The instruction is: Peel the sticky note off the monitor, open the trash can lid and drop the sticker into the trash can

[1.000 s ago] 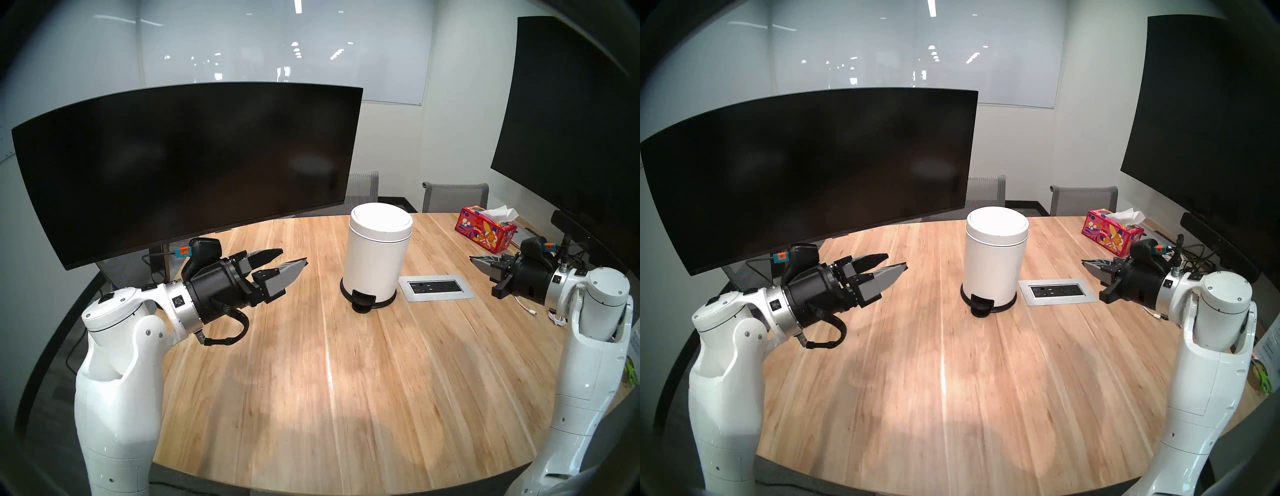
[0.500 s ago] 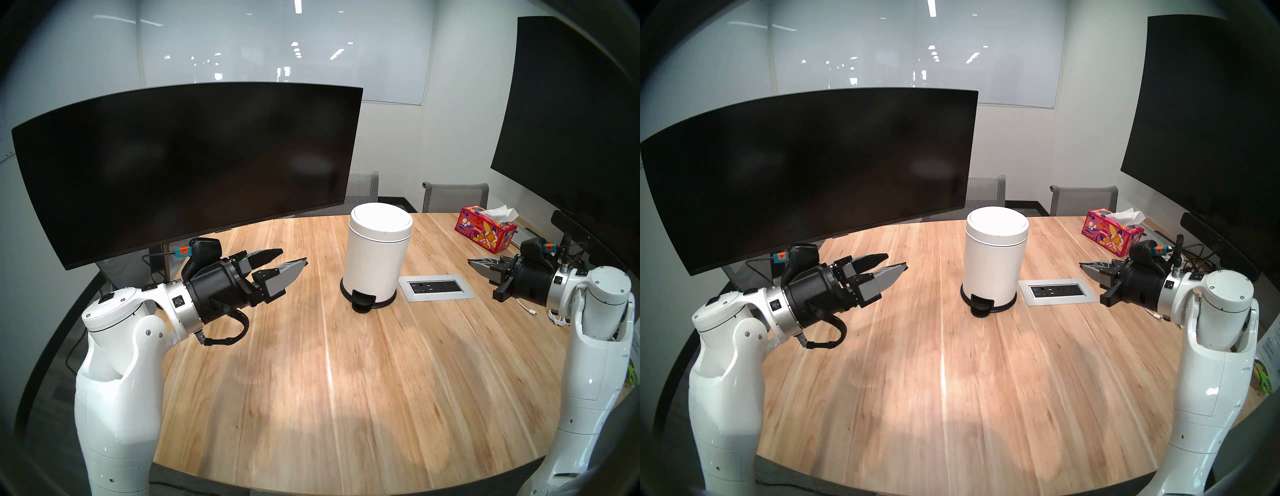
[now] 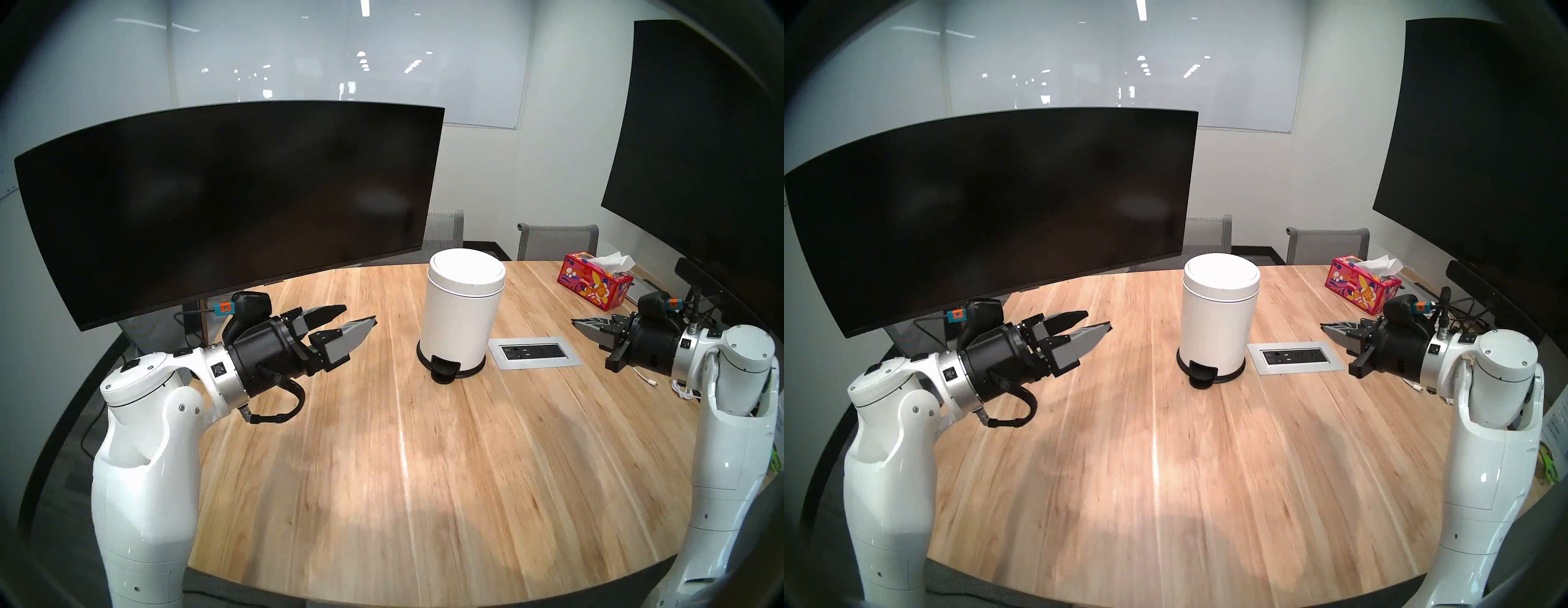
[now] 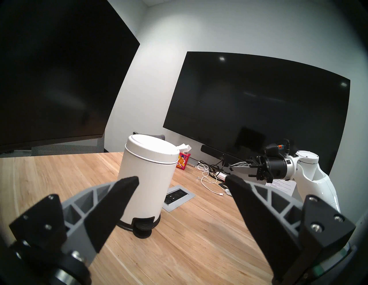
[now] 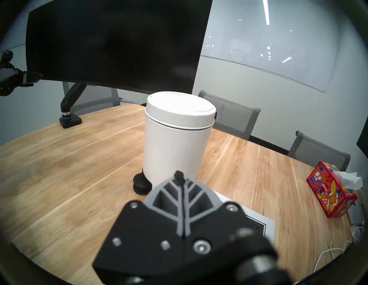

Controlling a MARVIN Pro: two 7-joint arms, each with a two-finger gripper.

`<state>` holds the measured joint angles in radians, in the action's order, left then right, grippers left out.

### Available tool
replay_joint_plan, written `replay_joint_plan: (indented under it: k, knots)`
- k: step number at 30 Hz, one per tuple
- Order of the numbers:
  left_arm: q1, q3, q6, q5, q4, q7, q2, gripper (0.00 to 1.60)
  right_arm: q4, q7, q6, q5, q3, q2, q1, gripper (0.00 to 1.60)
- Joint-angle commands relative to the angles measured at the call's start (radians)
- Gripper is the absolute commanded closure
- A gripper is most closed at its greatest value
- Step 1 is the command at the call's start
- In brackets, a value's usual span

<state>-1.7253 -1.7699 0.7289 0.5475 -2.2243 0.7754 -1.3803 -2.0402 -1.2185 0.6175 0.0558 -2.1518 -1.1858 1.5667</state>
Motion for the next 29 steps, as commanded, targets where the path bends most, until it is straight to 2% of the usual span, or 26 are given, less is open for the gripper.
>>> replay_joint_plan:
  k: [1, 29]
  knots:
    - [0.002, -0.002, 0.0, 0.001, -0.024, -0.001, -0.001, 0.0, -0.01, -0.039, -0.002, -0.025, -0.002, 0.02, -0.002, 1.6]
    - [0.003, -0.003, 0.0, 0.0, -0.024, 0.0, -0.002, 0.0, -0.008, -0.02, -0.002, -0.052, 0.003, 0.038, 0.009, 1.6]
